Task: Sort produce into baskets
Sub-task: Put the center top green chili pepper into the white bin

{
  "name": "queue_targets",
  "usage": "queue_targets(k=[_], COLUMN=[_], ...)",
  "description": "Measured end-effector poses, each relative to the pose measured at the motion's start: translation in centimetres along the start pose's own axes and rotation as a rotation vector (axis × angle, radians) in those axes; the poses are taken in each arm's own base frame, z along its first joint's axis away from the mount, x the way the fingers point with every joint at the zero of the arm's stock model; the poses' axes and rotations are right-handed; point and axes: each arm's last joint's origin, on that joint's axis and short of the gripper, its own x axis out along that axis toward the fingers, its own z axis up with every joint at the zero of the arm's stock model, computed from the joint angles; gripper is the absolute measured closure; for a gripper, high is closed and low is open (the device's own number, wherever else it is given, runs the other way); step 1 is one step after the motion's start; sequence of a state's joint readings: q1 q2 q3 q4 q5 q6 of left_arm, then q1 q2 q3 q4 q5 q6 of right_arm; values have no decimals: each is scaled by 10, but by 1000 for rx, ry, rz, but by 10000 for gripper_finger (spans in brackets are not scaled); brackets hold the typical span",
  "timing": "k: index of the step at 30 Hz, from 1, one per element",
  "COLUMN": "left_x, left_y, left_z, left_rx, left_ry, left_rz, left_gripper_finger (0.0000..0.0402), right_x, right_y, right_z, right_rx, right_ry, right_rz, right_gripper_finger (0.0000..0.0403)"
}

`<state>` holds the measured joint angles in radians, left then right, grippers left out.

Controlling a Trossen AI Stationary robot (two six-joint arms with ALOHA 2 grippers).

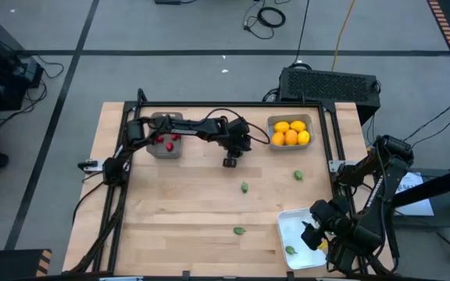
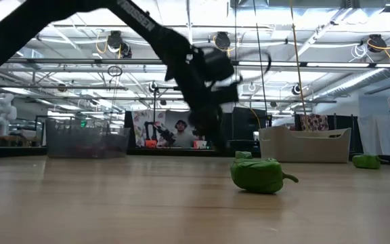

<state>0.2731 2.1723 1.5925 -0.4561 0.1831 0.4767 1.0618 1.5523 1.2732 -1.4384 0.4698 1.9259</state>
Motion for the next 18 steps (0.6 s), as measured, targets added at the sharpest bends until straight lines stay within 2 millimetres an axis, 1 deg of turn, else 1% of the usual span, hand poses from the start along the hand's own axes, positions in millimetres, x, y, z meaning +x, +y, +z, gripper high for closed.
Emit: queue_targets(k=[3, 6, 9, 15, 18], left_x=[-13, -16, -16, -15, -19], left_y=[-18, -47, -83, -164, -195], left_z=[20, 40, 61, 97, 114], left_rx=[5, 57, 140, 331, 395], left_ry=[-114, -216, -301, -523, -687], left_rz=[-92, -194, -240, -293, -271], left_gripper_finger=[301, 300, 300, 299, 299], right_x=[0, 0, 0, 0, 0], right_y=[0, 0, 0, 0, 0], right_z=[0, 0, 0, 0, 0], right_rx=[1, 0, -1, -2, -2], right_ry=[1, -1, -1, -1, -1], right_rz=[1, -1, -1, -2, -2], right_gripper_finger=[94, 94, 94, 94, 94])
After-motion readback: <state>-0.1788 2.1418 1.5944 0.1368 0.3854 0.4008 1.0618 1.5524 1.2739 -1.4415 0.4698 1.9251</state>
